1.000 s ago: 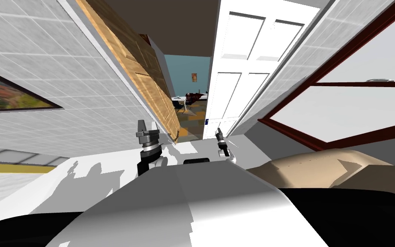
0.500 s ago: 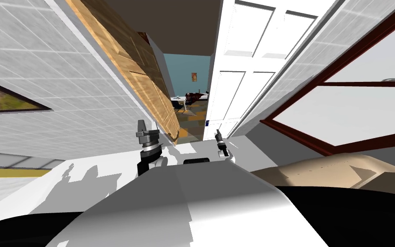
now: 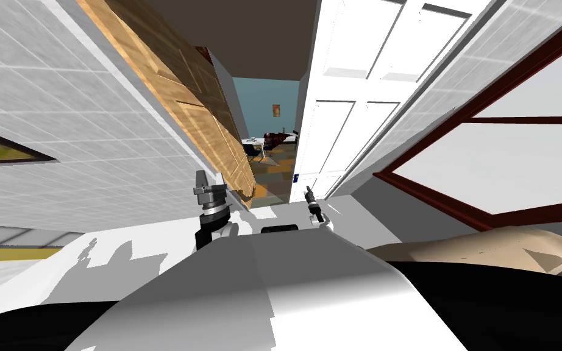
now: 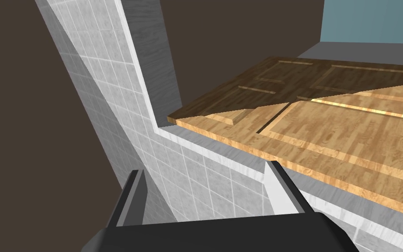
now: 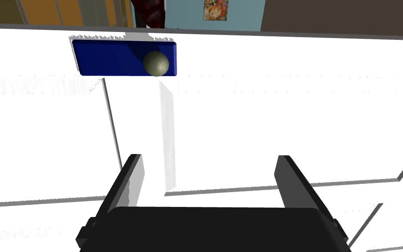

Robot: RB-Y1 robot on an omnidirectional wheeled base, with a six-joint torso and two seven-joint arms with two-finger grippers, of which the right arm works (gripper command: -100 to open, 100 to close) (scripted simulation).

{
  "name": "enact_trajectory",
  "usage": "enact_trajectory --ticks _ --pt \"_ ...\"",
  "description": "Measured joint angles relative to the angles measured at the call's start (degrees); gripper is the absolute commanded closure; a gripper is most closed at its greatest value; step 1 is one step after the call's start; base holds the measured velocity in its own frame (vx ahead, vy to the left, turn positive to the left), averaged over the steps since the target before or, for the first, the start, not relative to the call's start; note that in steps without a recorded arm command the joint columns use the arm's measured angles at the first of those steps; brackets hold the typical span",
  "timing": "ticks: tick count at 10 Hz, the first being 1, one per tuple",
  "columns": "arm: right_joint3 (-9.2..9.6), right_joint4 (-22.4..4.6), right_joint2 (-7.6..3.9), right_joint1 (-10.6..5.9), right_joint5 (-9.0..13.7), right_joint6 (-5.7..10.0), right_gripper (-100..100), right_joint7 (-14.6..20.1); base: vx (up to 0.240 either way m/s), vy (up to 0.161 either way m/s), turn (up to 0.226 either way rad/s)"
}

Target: Push the door open

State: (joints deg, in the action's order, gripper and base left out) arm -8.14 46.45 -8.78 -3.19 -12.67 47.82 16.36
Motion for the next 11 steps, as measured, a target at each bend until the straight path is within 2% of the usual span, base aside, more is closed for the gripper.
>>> enact_trajectory --ticks 2,4,5,6,8,11 --pt "-0.13 -2.61 -0.15 -0.95 -0.57 0.36 -100 0.51 0.102 0.01 -0.002" --pt "-0.48 -7.47 -0.3 -2.85 -1.25 1.49 -100 0.83 0.157 -0.006 -0.003" --pt "-0.49 -8.68 -0.32 -3.2 -1.76 1.45 -100 1.23 0.185 -0.001 0.001" --pt "-0.35 -8.38 -0.32 -2.8 -2.21 0.86 -100 1.8 0.112 0.0 -0.001" --pt "-0.55 -10.71 -0.48 -3.83 -2.37 1.42 -100 1.94 0.045 0.001 0.0" --pt "-0.67 -10.97 -0.35 -4.06 -2.18 1.28 -100 1.66 0.164 0.004 0.03"
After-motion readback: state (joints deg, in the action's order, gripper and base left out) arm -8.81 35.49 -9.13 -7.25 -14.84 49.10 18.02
